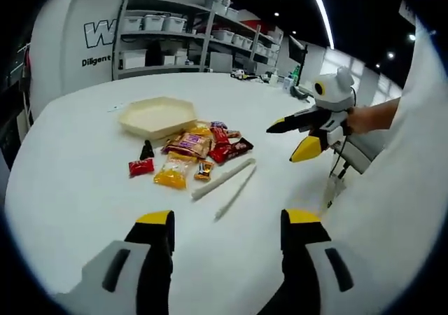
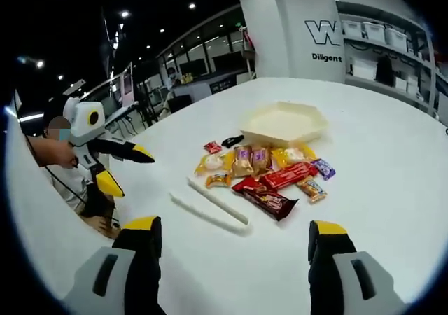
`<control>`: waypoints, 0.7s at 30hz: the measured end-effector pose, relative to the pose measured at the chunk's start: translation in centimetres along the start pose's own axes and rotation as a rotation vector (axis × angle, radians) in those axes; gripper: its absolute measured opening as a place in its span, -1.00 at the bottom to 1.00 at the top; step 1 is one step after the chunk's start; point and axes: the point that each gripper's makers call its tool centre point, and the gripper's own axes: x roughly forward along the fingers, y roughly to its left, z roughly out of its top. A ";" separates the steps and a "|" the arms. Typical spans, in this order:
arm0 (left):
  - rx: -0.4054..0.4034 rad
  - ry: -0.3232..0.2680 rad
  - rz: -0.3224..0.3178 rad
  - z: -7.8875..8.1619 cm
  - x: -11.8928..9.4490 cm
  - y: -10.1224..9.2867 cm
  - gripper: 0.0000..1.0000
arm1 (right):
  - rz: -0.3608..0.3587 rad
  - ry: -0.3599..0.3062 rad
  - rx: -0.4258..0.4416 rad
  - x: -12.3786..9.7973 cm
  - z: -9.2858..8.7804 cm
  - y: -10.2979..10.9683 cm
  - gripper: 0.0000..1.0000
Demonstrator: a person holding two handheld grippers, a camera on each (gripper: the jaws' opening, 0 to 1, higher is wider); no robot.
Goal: Place the target food into the container with the food tongs after gripping and lifting it, then release it inside without dropping or visibly crushing the food.
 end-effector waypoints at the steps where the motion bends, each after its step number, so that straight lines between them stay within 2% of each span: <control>1: 0.003 0.004 -0.002 -0.1 0.0 0.0 0.12 | 0.000 0.001 0.000 0.0 0.0 0.0 0.71; 4: -0.006 0.026 -0.022 -0.4 0.2 -0.1 0.06 | -0.001 0.000 0.007 0.4 0.1 0.0 0.72; 7: 0.007 0.024 -0.027 -0.3 0.2 -0.2 0.05 | -0.002 -0.003 0.016 0.7 0.3 0.0 0.71; 13: 0.033 0.049 -0.056 -0.8 0.9 -0.4 -0.11 | 0.020 0.013 0.037 1.1 0.0 0.3 0.67; 16: 0.031 0.050 -0.064 -0.9 1.2 -0.6 -0.13 | 0.032 -0.009 0.055 1.3 0.3 0.5 0.73; 21: 0.042 0.063 -0.086 -1.3 1.9 -0.9 -0.25 | 0.049 0.005 0.070 1.3 -0.3 0.7 0.60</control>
